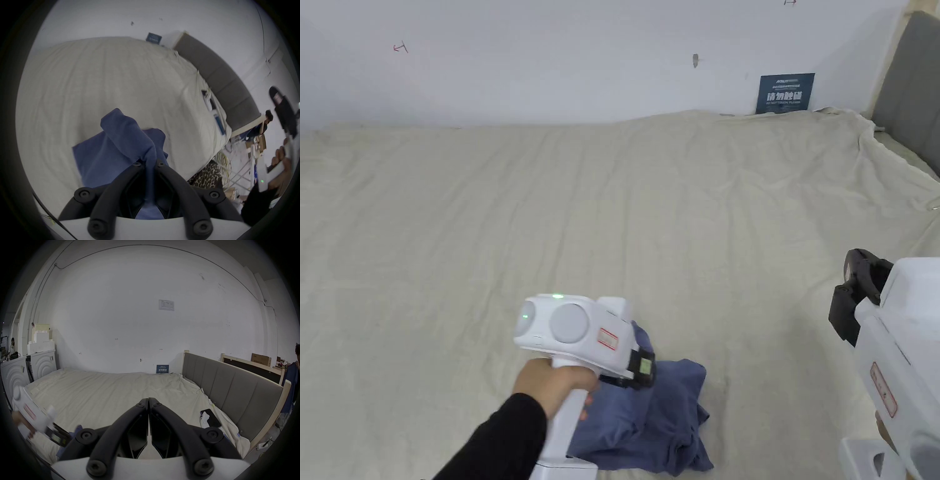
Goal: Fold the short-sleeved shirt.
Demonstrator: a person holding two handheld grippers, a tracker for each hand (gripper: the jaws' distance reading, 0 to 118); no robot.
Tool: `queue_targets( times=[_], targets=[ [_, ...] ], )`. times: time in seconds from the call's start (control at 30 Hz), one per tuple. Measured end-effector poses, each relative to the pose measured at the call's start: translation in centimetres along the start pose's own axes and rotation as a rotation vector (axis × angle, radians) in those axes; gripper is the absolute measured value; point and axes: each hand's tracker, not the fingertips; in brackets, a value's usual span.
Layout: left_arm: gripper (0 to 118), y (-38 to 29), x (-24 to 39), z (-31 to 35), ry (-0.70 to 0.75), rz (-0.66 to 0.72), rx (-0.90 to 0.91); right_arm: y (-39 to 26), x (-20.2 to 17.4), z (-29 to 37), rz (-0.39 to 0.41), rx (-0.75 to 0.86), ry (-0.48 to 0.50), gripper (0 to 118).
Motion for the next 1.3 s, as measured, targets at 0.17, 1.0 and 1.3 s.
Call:
queue_targets(
  times=[0.17,1.0,1.3],
  targets=[
    [8,-0.3,1.9,-6.6,0.065,-0.002,-0.077,0.0,0.3,0.6,-0.003,-0.007,-0.018,0],
    [50,-3.5,0.9,3.5,0.219,-0.098,0.509,1.4,0.0,2.4,-0.010,0.010,-0.042,0],
    [0,-7.2,-2.0,-1.4,0.272,-0.105,0.508,1.2,0.3,2.5,-0.010,-0.001,-0.043,0]
  ],
)
